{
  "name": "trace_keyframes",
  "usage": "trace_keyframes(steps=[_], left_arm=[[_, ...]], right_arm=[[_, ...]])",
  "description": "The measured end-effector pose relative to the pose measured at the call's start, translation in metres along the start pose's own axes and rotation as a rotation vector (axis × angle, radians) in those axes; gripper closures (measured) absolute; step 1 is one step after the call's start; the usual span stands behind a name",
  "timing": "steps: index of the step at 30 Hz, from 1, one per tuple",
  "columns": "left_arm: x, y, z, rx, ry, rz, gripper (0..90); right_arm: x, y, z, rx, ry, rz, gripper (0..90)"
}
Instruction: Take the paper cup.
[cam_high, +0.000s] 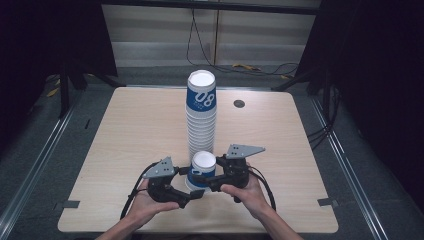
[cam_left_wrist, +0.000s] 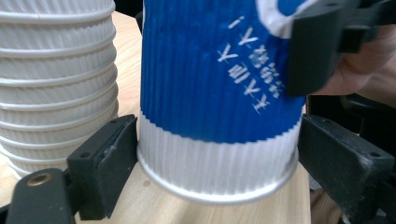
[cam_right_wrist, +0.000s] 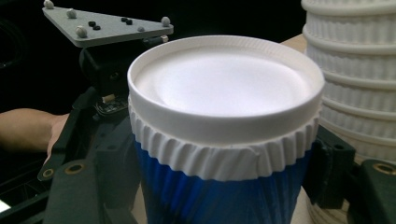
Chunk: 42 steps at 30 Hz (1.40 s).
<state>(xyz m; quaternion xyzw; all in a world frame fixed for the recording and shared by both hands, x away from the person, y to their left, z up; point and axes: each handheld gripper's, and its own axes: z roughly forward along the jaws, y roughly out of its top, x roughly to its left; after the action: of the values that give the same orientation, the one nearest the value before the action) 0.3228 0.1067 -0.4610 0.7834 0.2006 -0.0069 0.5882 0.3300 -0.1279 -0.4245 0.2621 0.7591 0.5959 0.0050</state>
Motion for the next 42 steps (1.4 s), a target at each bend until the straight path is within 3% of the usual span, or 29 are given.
trace_keyframes(steps=[8,14,23,26,30,42], left_arm=[[-0.001,-0.002,0.002,-0.001,-0.003,-0.004,11.3],[-0.002,-0.001,0.0,-0.02,0.005,0.005,13.2],[-0.001,-0.001,-0.001,0.005,-0.006,0.039,17.2],[-0.003,-0.001,-0.001,0.01,-0.013,0.042,17.9],[-0.003,-0.001,-0.002,0.025,-0.014,0.052,18.0],[0.001,-0.004,-0.006,0.052,-0.007,0.017,18.2]], right_arm=[[0.005,-0.004,0.006,-0.019,0.013,-0.003,26.6],[0.009,-0.003,0.006,-0.029,-0.008,-0.014,26.7],[0.009,-0.002,0.006,0.006,0.002,-0.014,24.3],[0.009,0.0,0.004,0.006,-0.01,-0.001,16.4],[0.008,0.002,0.002,0.009,-0.022,0.01,14.0],[0.006,0.007,-0.008,0.008,-0.025,0.01,14.7]])
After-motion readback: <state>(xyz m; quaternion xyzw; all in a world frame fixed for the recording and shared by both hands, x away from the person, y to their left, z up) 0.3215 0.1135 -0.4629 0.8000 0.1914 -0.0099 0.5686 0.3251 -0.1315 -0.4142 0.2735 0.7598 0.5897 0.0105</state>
